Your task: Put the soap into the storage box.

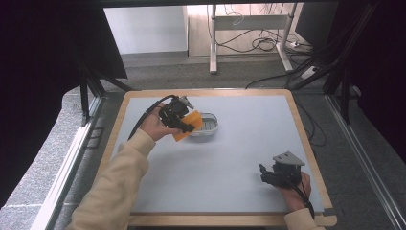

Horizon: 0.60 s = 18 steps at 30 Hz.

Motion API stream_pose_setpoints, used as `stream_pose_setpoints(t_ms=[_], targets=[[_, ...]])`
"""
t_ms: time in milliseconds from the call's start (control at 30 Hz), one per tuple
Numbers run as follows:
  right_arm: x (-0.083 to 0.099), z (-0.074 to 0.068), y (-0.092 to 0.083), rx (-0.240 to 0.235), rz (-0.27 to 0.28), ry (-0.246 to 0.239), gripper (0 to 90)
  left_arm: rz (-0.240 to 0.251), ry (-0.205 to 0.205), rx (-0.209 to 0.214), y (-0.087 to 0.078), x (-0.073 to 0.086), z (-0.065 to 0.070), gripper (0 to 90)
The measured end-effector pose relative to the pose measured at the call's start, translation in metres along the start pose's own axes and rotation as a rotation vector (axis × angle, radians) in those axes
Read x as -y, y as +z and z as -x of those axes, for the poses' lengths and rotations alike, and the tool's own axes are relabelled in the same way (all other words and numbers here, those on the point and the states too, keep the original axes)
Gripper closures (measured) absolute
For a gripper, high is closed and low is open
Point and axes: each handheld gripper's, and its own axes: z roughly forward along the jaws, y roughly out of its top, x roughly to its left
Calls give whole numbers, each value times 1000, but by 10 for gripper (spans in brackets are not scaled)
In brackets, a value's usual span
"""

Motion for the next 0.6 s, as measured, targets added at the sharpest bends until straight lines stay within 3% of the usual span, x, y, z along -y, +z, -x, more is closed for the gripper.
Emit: stream_pose_setpoints(t_ms=[433, 600], targets=[[0, 1, 0, 5, 2, 0, 169, -19, 22, 20, 11, -16, -4, 622], [0, 2, 0, 6, 0, 4, 169, -25, 22, -4, 12, -22, -6, 622]])
